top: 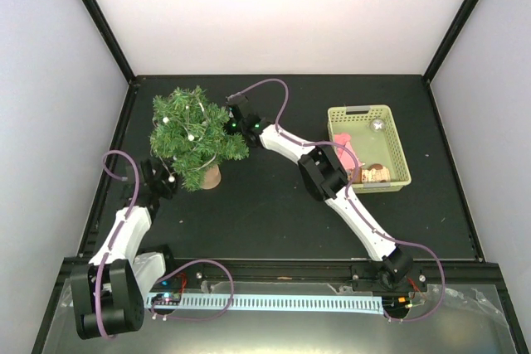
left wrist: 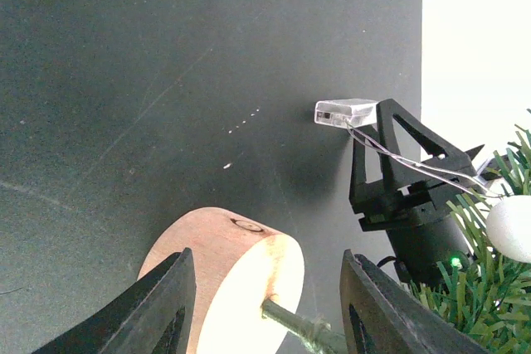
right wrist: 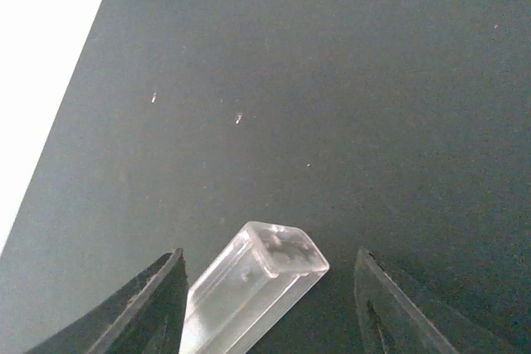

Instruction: Decorate the small christmas tree

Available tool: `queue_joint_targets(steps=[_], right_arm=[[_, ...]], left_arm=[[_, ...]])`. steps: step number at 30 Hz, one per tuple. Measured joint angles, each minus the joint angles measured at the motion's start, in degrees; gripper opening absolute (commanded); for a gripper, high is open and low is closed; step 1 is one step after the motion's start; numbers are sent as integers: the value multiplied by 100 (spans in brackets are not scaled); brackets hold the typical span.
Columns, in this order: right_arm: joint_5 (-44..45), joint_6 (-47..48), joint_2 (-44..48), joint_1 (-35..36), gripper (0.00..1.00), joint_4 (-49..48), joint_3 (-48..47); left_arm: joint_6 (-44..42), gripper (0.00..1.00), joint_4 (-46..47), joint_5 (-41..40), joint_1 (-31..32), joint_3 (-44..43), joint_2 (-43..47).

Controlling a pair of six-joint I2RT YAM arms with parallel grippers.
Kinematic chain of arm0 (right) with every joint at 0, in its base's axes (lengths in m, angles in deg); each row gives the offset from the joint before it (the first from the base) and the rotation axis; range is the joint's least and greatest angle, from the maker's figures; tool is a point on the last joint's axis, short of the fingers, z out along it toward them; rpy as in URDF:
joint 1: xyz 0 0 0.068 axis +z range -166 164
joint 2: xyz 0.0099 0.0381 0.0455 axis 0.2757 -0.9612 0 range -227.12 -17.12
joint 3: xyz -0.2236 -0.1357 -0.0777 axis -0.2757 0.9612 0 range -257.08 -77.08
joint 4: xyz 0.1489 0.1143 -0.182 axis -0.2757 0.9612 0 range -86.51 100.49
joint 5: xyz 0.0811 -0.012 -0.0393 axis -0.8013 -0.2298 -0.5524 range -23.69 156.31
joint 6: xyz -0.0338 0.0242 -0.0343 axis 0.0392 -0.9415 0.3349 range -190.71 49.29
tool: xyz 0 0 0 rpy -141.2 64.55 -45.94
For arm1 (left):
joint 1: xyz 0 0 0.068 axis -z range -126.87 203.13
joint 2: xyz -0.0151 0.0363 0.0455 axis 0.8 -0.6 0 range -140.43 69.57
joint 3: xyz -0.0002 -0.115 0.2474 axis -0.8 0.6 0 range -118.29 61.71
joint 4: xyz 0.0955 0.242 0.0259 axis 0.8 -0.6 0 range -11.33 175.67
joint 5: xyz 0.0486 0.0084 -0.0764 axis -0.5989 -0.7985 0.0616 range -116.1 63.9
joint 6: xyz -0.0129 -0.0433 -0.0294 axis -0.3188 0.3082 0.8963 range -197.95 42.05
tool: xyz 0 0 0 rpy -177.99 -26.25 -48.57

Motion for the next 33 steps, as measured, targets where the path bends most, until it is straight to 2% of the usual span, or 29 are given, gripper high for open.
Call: queue_joint_targets(steps=[8,14,26,29,33], right_arm=[[247,118,101,15,45,278,-4],[444,407,647,22,42,472,710],[468,883,2339,9,43,564,3154],[269,1233,2645,-37,44,507,3491],[-459,1989,3005,-313,49,293,3694]], left_arm=[[35,50,-151,2,0,26,114],[87,49,-330,59,0,31,227],[188,49,-428,256,0,459,422],[195,49,-426,297,2,498,404],[192,49,-417,428,11,498,343]])
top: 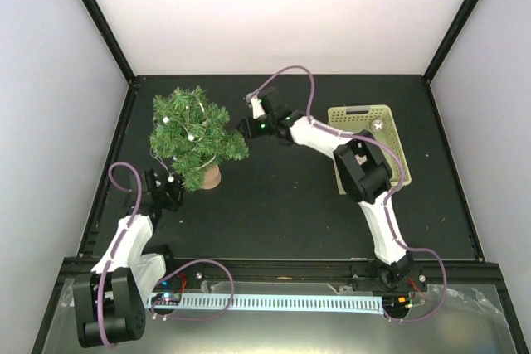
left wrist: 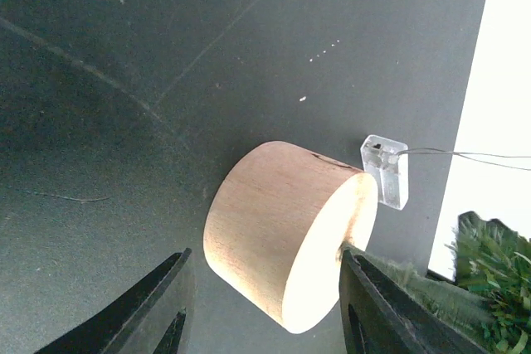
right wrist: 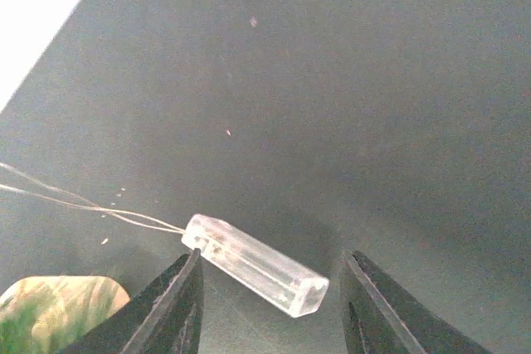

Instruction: Decorate the small christmas tree

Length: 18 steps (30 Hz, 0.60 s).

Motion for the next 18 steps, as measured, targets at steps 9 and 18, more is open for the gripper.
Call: queue_joint_targets(steps=[9,18], right_arm=[[-2118,3641,249,-774,61,466,-48],[-2721,6867,-210,-616,63,2149,-1130]], left_arm=[[254,49,70,50,140,258,254],[378,50,557,133,238,328,-354]])
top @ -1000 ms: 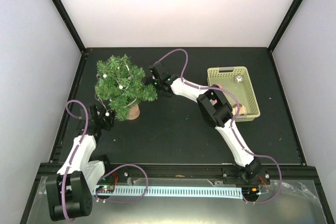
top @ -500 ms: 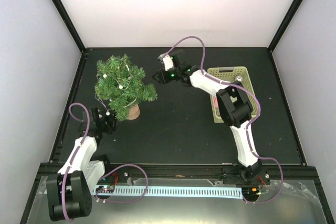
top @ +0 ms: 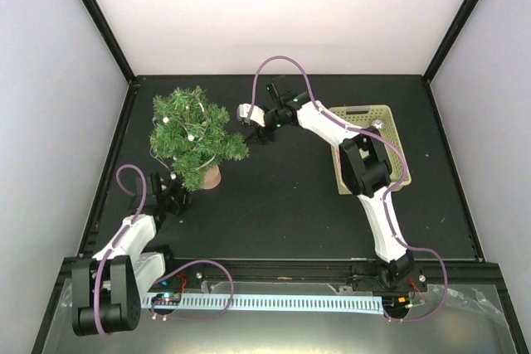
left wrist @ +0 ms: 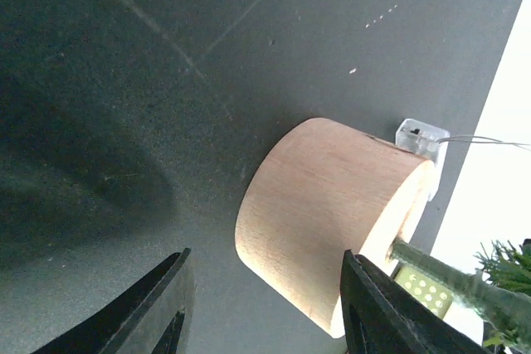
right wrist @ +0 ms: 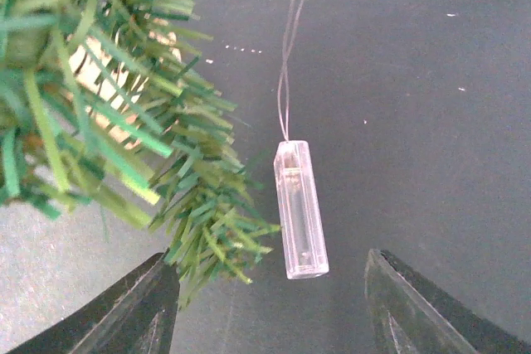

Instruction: Decorate the small christmas tree

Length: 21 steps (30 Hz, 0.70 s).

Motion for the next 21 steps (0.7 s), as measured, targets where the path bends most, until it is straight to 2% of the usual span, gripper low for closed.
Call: queue_joint_targets(steps=[10,21], right_arm=[[444,1746,-433,13,63,706,-404],[1270,1917,-1067,308,60,800,-1058]], left_arm=[[114,47,560,15,168,-48,-560],[-61,45,1056,-52,120,-737,-1740]])
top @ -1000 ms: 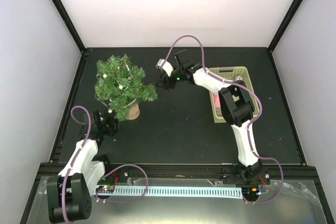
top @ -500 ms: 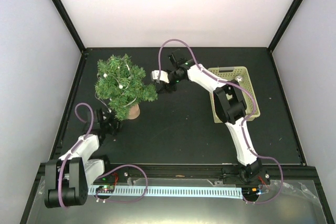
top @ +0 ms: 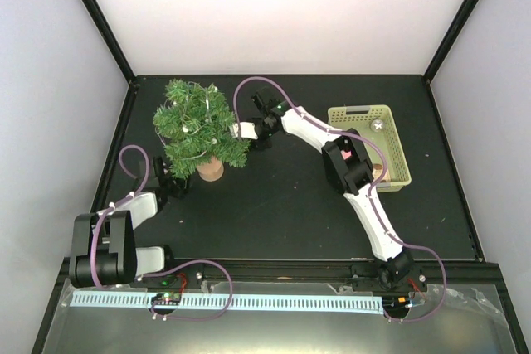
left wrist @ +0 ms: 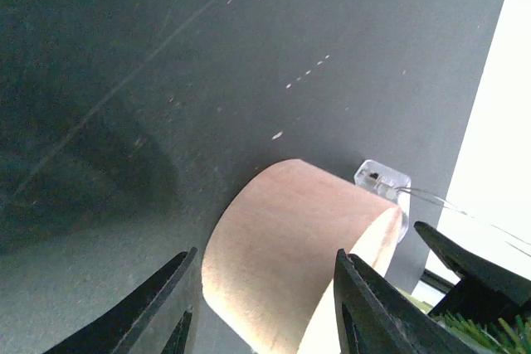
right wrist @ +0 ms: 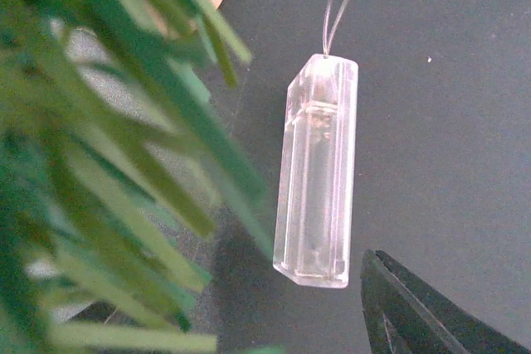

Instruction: Decorate the small christmas tree

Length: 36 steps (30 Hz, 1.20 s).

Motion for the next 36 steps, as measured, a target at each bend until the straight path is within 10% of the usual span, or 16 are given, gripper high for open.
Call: queue_joint_targets(steps=[14,27,36], right_arm=[[732,-337,-341,181,48,-297,-380],[807,-531,-313,197,12,-470,-256],[326,-1561,319,-114,13,-713,584]], left_arm=[[-125,45,-66,-118,-31,-96,63],[-127,46,-157,-138,-31,-46,227],[-129,46,-210,-170,-35,-2,328]])
